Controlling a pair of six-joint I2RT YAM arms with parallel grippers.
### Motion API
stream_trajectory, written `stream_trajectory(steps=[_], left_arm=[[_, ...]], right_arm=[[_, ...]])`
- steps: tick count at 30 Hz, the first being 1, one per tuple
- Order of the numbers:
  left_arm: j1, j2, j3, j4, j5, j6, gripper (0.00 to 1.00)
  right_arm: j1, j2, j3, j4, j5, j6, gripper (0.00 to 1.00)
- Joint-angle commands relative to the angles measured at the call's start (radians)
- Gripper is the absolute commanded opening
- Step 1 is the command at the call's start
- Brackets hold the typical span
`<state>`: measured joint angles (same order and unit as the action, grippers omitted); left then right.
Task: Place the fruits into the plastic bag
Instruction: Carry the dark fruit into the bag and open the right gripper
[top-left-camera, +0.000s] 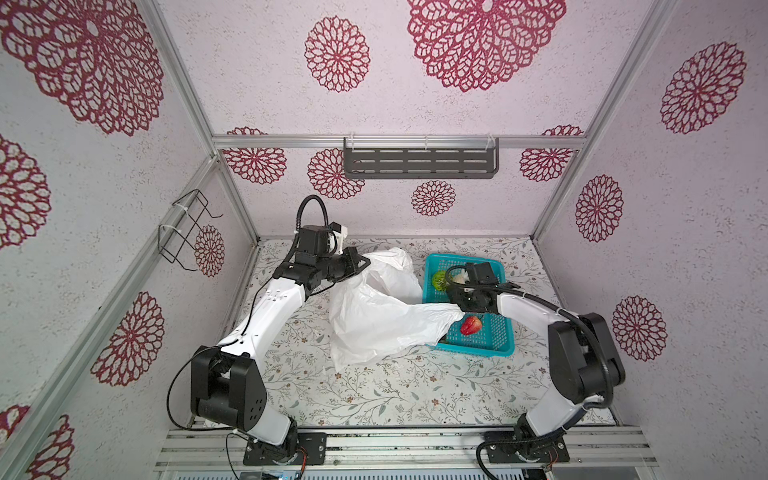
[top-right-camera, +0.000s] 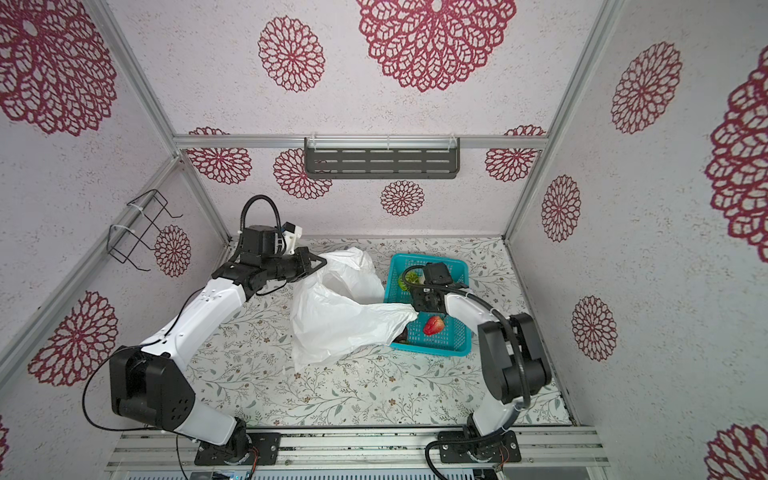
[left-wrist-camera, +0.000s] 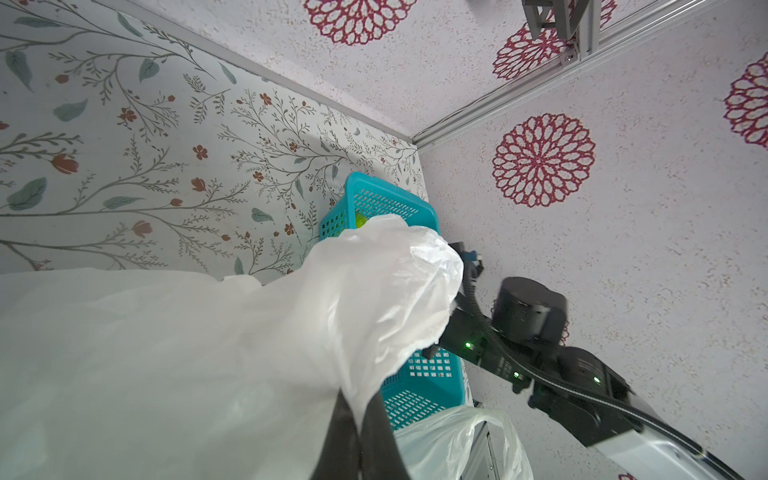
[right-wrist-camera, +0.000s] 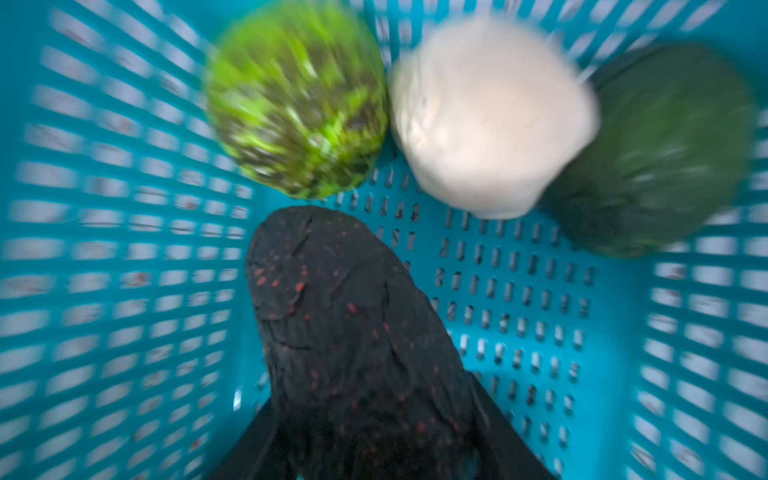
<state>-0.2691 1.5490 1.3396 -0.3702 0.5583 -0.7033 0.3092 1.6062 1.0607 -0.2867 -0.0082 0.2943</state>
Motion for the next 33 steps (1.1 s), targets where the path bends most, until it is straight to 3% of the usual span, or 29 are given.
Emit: stream_trajectory(steps=[1,6,11,15,22,24,26,30,33], left_arm=[[-0.011,-0.005,0.01,0.033,-0.011,0.005,0.0],[-0.023,0.014,0.028,0.033,-0.008,0.014,0.0],[-0.036,0.031,0.042,0.028,-0.016,0.015,0.0],[-0.044,0.03,0.046,0.023,-0.025,0.023,0.0],[-0.054,0.024,0.042,0.019,-0.037,0.024,0.0],[-0.057,0.023,0.041,0.019,-0.037,0.023,0.0],[-0.056,0.022,0.043,0.014,-0.041,0.025,0.0],[-0.057,0.016,0.051,-0.003,-0.056,0.04,0.0],[-0.056,0.012,0.052,-0.003,-0.062,0.054,0.0]], right_arm=[[0.0,-0.163,-0.023,0.055,-0.075,0.021,0.4],[0.043,-0.304,-0.083,0.182,-0.306,-0.003,0.41],[0.187,-0.268,-0.043,0.153,-0.463,-0.082,0.42],[0.298,-0.132,0.039,0.092,-0.489,-0.124,0.43],[0.426,0.149,0.266,-0.05,-0.427,-0.193,0.51],[0.444,0.184,0.302,-0.051,-0.437,-0.202,0.58],[0.453,0.182,0.308,-0.024,-0.44,-0.2,0.75],[0.445,0.12,0.283,0.015,-0.372,-0.2,0.99],[0.409,0.045,0.238,0.046,-0.309,-0.179,0.99]])
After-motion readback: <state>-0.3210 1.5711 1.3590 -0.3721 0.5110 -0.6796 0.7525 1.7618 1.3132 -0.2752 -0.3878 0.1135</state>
